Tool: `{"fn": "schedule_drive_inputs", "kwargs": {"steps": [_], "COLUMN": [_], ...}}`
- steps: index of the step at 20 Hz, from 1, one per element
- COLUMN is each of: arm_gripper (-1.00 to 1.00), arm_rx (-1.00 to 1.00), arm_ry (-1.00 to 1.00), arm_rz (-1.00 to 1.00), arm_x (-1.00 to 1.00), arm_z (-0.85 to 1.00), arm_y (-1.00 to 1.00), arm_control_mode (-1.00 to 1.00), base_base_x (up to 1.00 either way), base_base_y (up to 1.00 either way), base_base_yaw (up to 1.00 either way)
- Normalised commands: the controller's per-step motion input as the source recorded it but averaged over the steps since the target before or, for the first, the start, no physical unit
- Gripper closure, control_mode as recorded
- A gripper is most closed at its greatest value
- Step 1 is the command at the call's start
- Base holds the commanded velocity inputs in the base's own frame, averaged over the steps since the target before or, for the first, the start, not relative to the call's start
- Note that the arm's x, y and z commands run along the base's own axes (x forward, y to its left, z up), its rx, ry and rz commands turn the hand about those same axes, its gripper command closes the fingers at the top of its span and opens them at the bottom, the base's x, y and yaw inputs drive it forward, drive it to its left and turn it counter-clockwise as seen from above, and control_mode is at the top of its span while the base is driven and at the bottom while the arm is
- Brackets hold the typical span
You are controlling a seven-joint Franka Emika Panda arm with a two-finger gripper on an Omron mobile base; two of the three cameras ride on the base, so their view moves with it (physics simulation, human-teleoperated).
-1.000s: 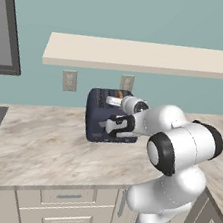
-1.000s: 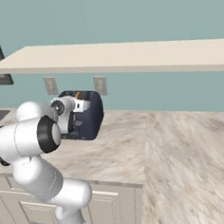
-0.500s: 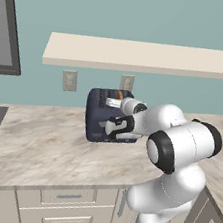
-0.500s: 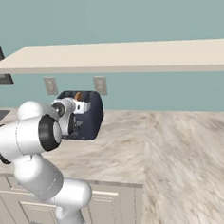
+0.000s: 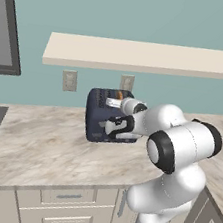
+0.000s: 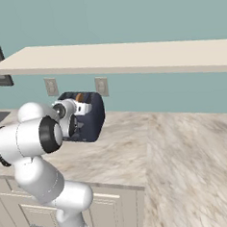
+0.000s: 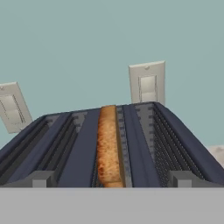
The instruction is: Start the toaster. Once the lever pops up, take the bread to the plate on the dining counter.
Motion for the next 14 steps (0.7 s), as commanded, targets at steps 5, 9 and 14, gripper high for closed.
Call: {"fn": "schedule_drive_inputs", "kwargs": {"steps": [5,9,14], "arm_gripper": [-1.0,-1.0,-1.0], "arm_rx": [0.0,0.0,0.0], "arm_ry": [0.0,0.0,0.0], "arm_rz": [0.0,0.0,0.0], "arm_x": [0.0,0.0,0.0], "arm_z": [-0.02,0.0,0.0], "arm_y": [0.0,0.0,0.0], "arm_control_mode": [-1.0,-1.0,-1.0], "base_base_x": [0.0,0.0,0.0], "base_base_y": [0.0,0.0,0.0], "base_base_yaw": [0.0,0.0,0.0]}}
